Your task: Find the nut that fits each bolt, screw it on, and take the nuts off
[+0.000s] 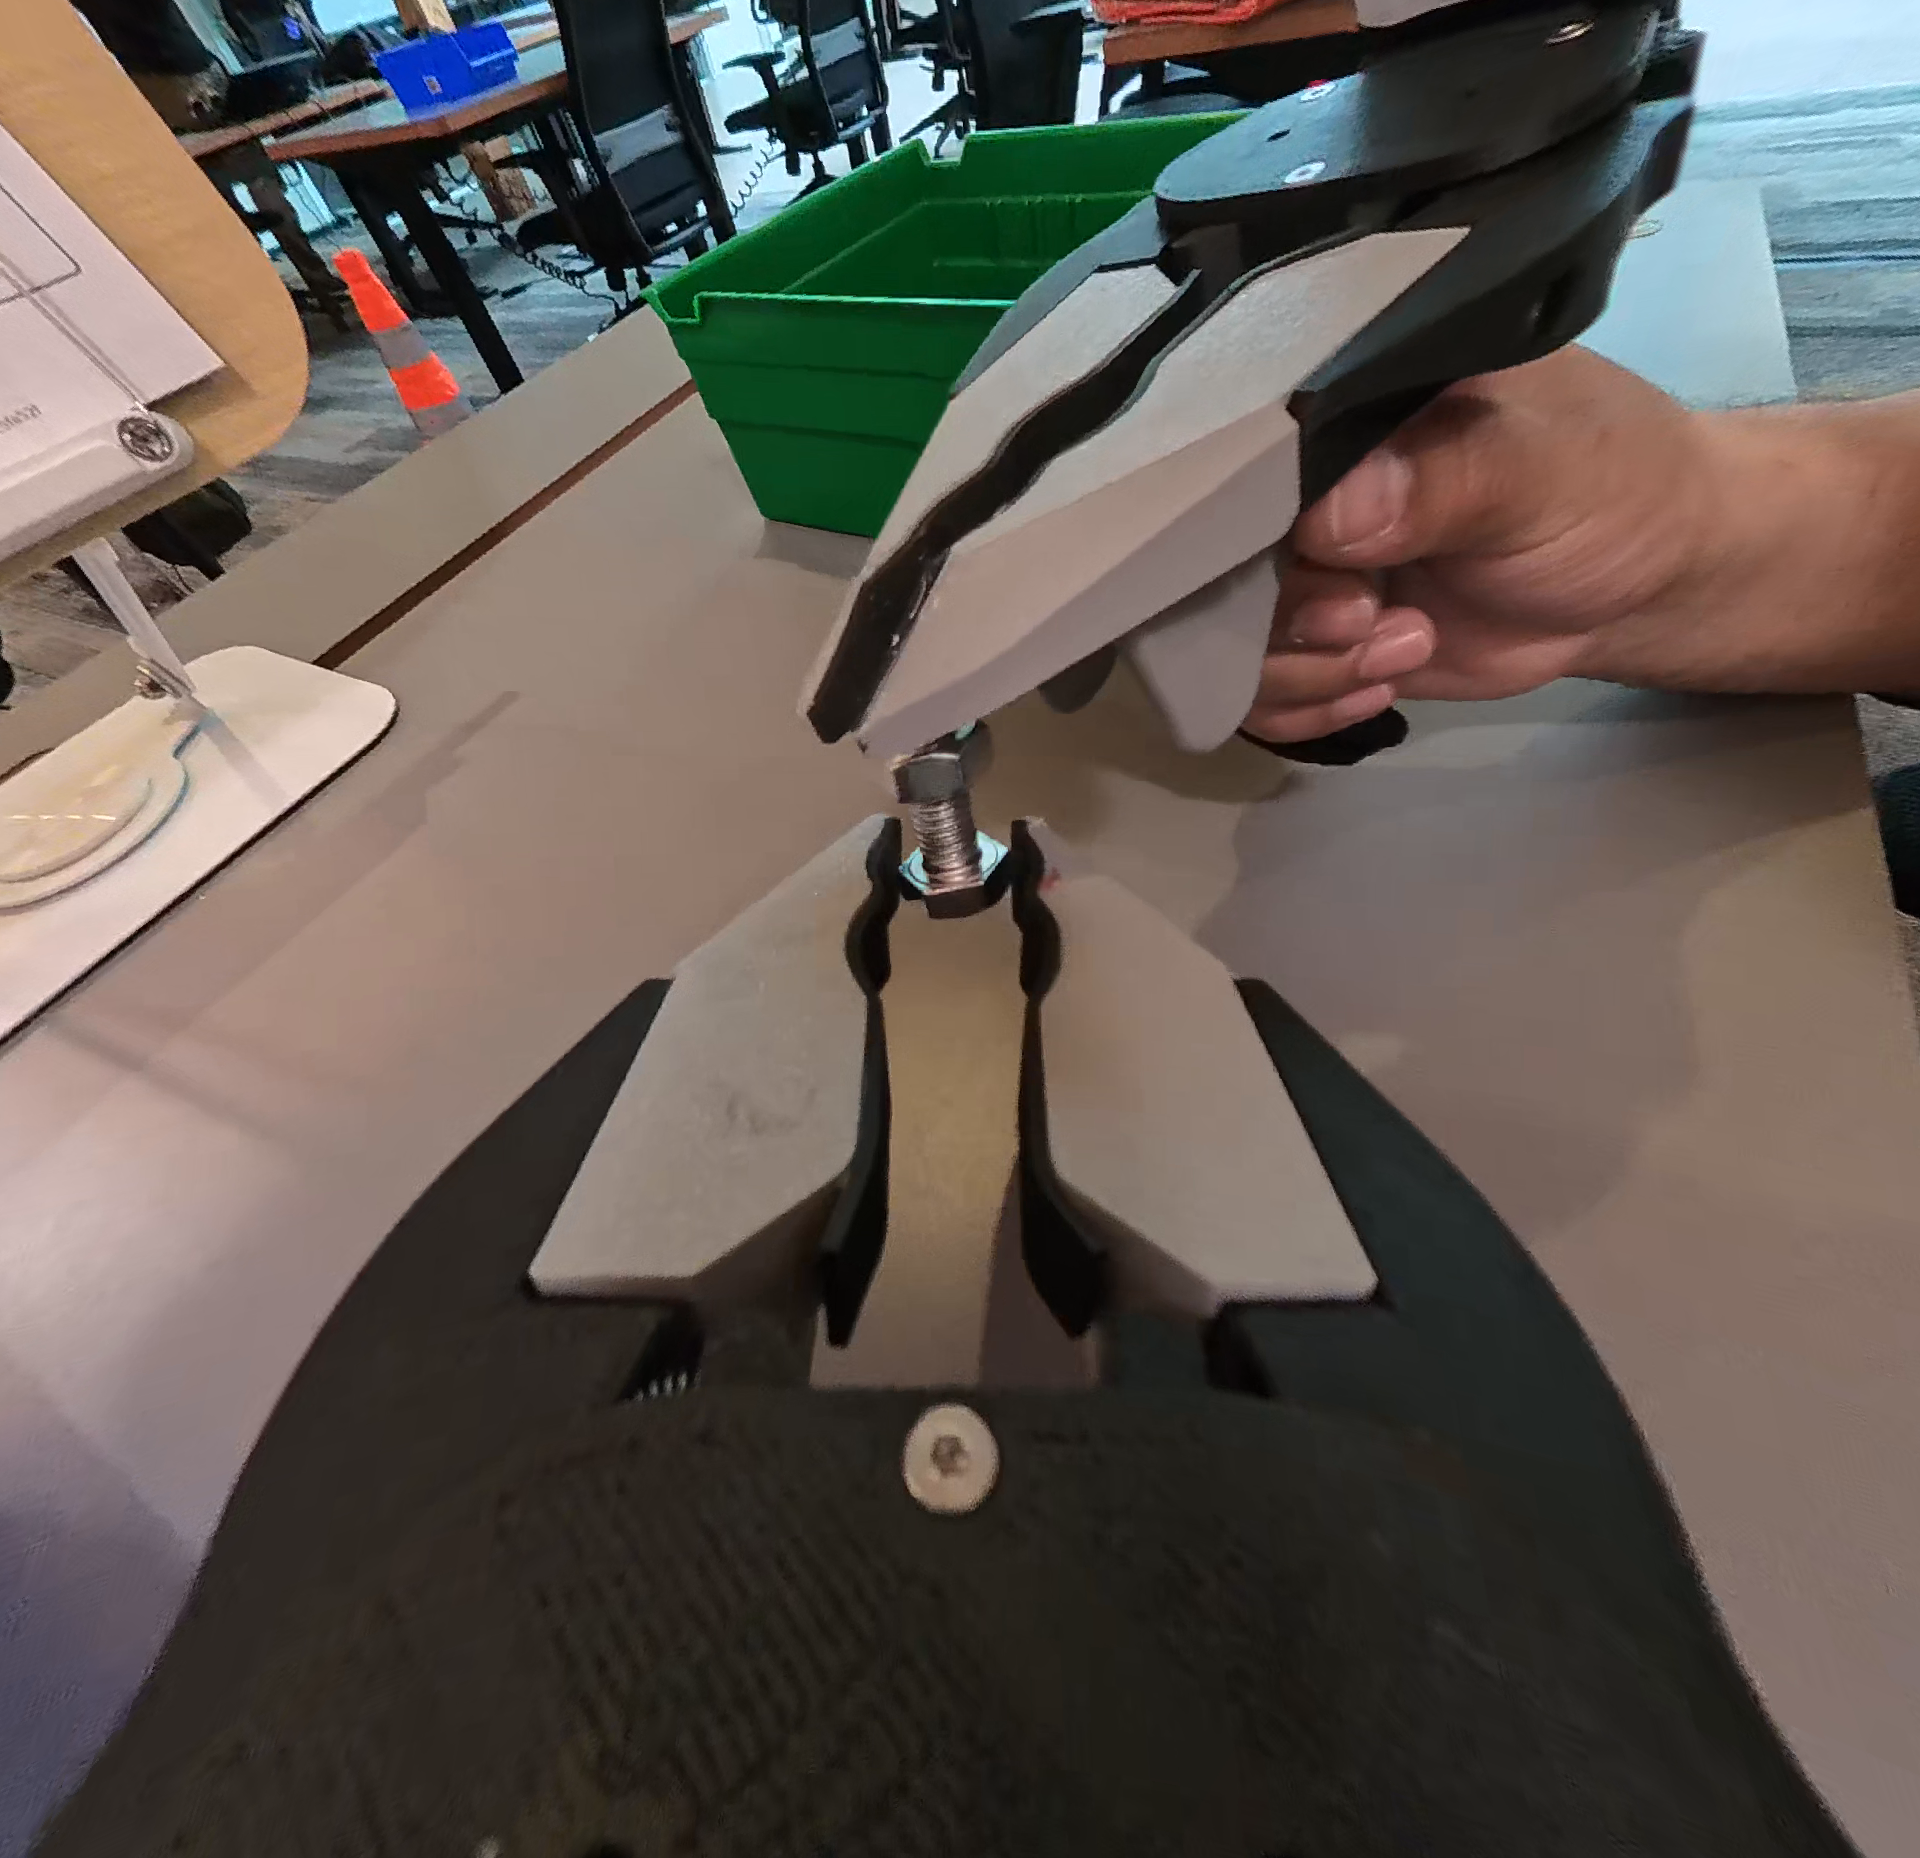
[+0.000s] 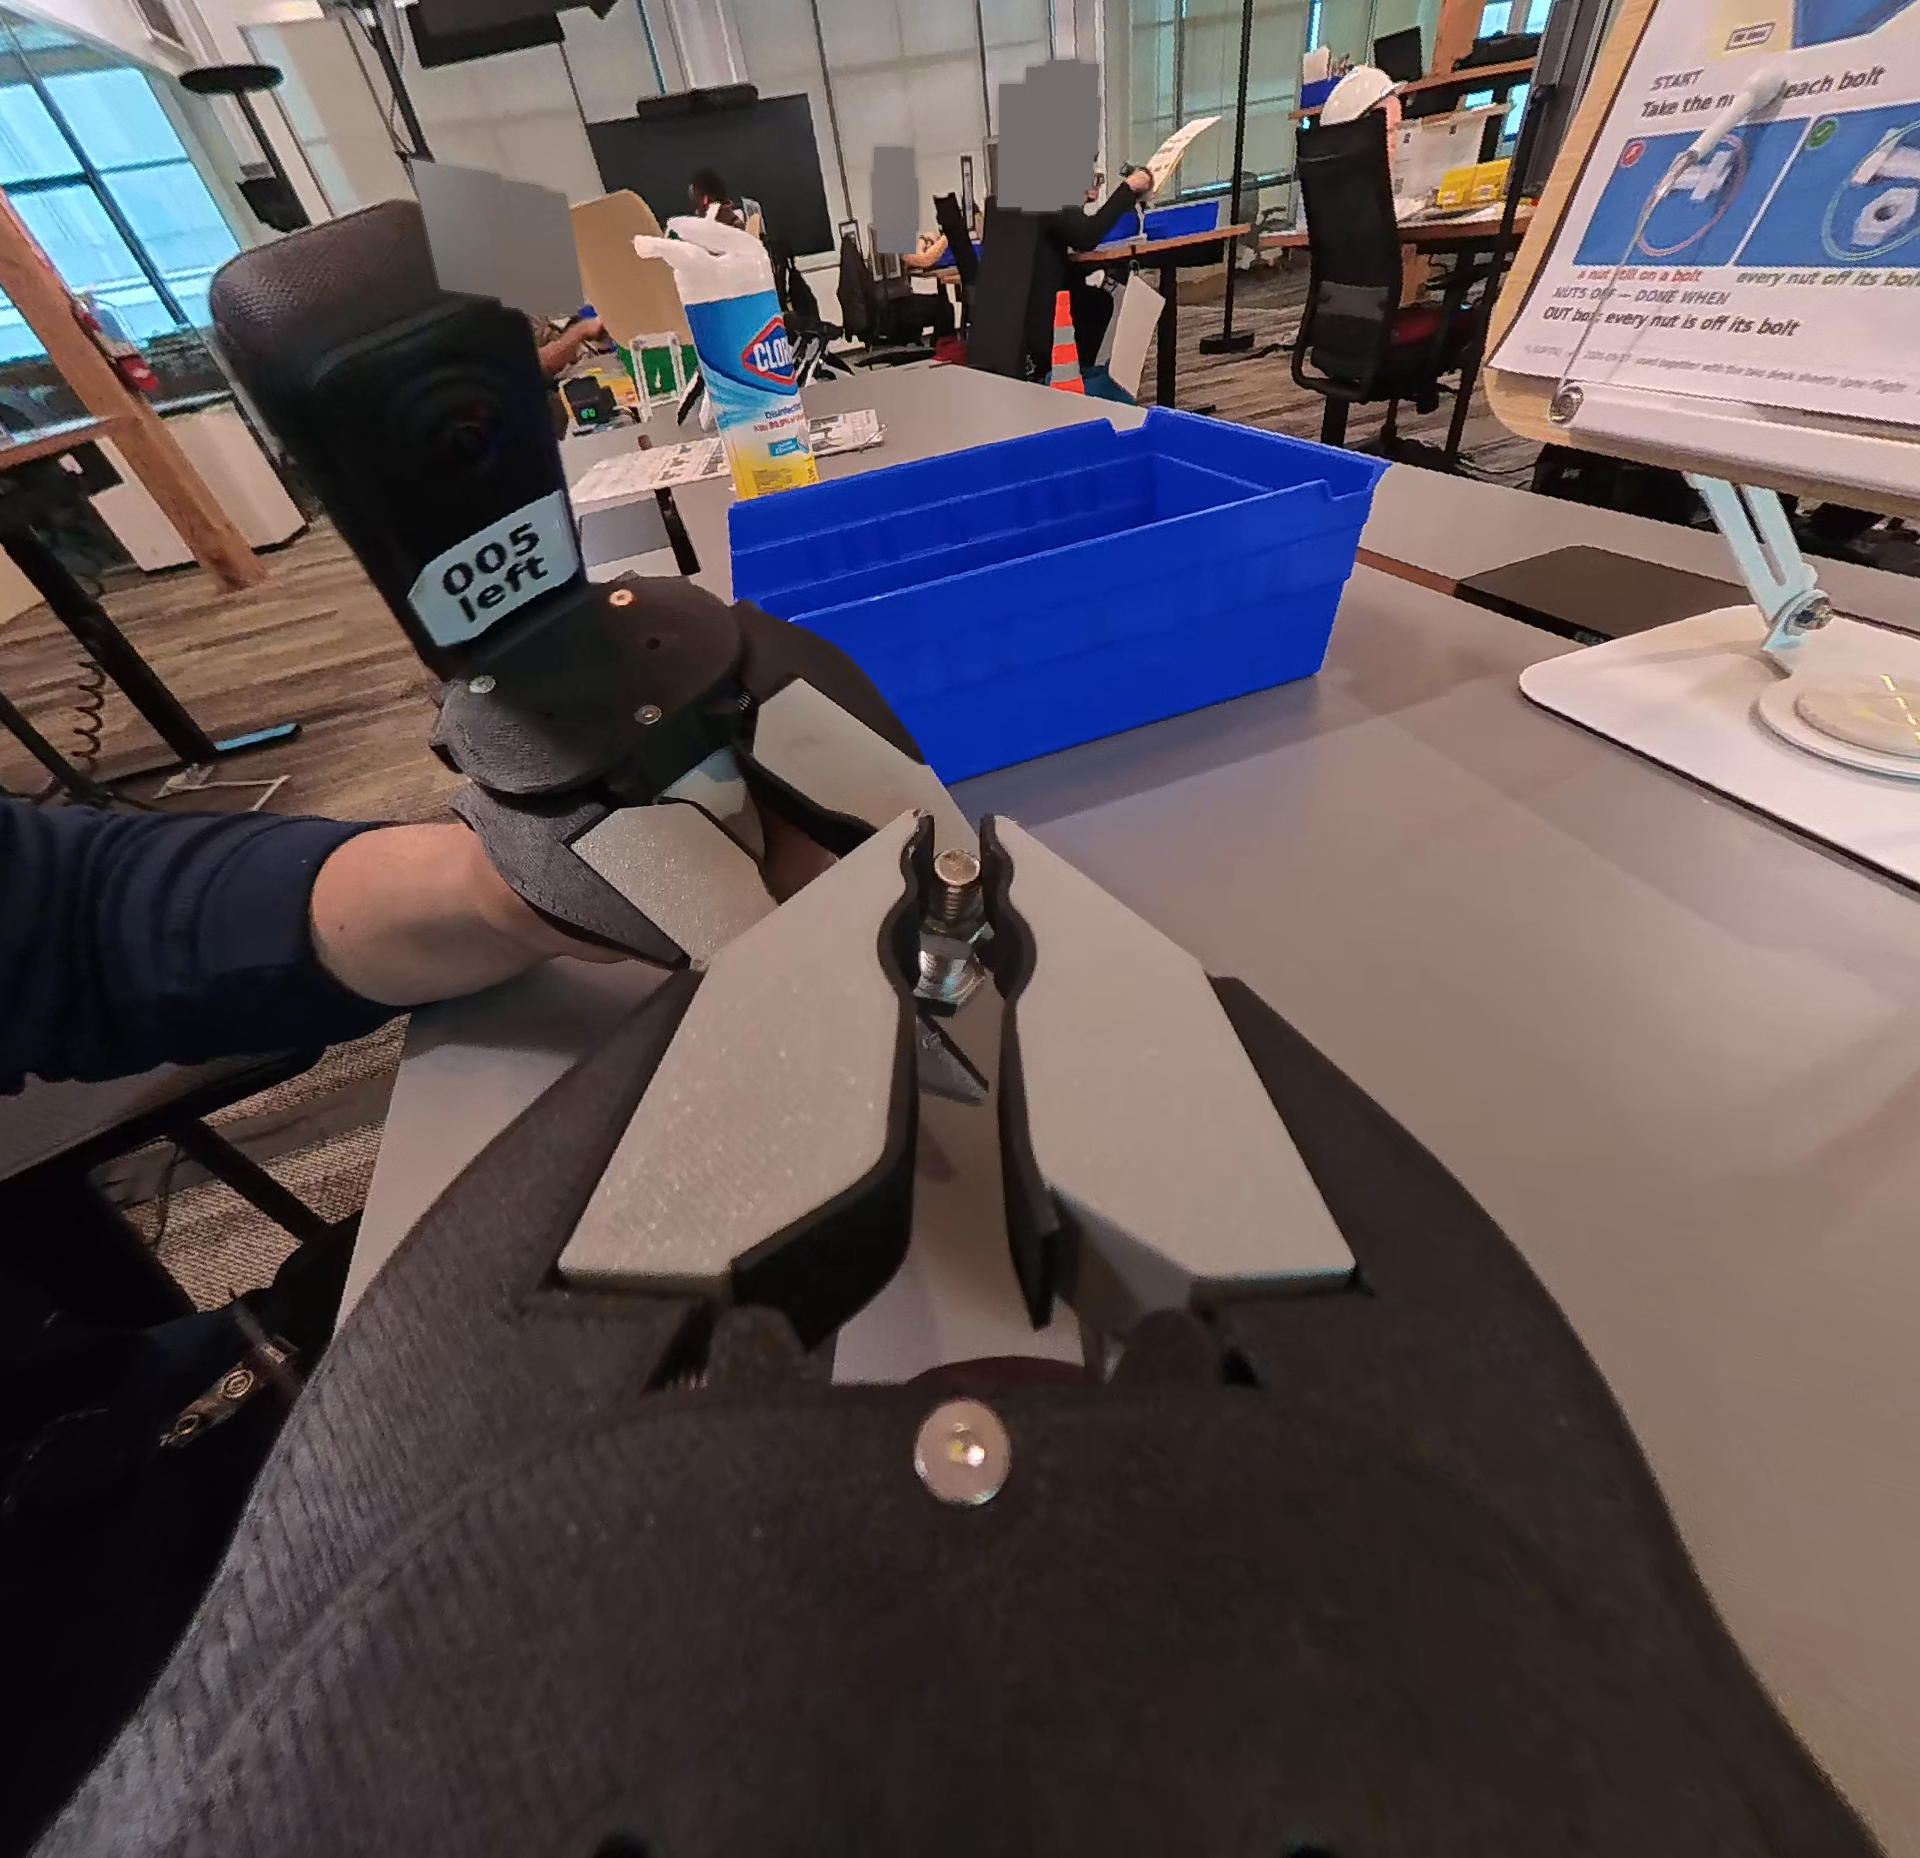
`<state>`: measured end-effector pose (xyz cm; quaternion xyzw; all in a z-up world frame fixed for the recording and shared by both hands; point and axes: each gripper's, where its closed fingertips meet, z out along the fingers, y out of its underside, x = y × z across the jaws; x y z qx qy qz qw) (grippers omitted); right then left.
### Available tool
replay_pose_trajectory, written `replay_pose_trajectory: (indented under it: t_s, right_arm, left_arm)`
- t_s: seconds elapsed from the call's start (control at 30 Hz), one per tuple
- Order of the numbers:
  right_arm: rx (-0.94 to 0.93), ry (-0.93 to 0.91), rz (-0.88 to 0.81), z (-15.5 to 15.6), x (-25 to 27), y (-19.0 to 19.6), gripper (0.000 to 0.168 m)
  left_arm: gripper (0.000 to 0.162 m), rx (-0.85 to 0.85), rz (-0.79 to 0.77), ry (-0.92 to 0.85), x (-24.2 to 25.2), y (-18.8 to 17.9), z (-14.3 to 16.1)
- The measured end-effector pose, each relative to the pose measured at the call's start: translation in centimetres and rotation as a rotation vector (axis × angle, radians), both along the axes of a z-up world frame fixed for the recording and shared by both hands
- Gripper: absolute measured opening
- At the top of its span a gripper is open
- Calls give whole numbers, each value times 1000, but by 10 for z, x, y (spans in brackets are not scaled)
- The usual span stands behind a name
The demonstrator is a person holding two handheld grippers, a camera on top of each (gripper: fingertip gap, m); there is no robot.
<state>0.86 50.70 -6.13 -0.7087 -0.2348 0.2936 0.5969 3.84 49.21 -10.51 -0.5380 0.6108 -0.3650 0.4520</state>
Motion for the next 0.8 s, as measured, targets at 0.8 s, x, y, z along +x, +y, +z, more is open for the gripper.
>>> replay_pose_trajectory:
  t_s: [0.8]
  right_arm:
    - [-101,15,-25,-15,14,10,33]
  left_arm:
    - [18,-30,58,-48,-9,13,12]
